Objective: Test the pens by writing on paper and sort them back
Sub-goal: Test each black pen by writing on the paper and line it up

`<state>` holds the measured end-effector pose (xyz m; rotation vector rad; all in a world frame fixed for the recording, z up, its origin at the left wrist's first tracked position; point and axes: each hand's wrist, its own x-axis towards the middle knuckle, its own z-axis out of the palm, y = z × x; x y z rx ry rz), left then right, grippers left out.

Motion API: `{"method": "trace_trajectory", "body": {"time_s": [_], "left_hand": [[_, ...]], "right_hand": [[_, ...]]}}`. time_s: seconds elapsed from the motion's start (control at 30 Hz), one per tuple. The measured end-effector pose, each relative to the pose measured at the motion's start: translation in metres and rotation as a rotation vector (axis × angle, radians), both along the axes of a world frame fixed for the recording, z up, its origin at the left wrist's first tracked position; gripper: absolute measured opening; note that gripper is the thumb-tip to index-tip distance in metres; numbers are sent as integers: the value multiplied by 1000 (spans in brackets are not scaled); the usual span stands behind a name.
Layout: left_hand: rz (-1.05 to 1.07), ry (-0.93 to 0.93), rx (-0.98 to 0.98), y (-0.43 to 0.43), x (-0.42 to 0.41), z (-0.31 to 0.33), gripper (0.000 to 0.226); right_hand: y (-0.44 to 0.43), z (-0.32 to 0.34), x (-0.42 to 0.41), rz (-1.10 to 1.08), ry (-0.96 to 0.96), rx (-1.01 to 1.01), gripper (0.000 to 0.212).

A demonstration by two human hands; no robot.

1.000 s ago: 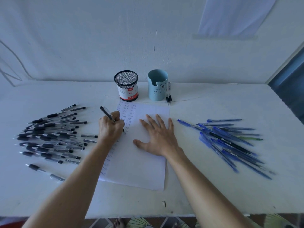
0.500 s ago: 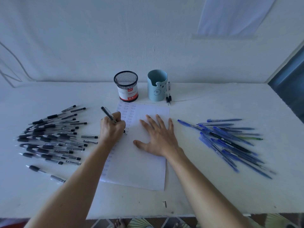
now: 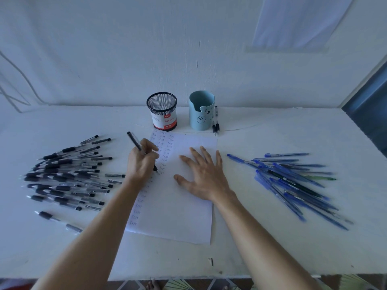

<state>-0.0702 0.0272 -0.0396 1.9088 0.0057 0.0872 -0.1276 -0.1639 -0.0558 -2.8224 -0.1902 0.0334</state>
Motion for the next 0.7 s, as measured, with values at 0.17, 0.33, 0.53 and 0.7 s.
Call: {"method": "trace_trajectory", "body": {"time_s": [0.17,0.33,0.53,0.7], "left_hand": [[26,-26,36,0,4,-2,31],[-32,-21,36,-6,-2,3,35],[-86,15,18,-7,-4,5,29],[-132,64,196,-10,2,2,25]], "right_hand": [[-3,-5,-2,-59,-145,188,61],[-11,0,-10,-30,-66,80,59],[-18,-5,-19,-53,-47,49,78],[-16,-3,-20,-65,-58,29,77]]}}
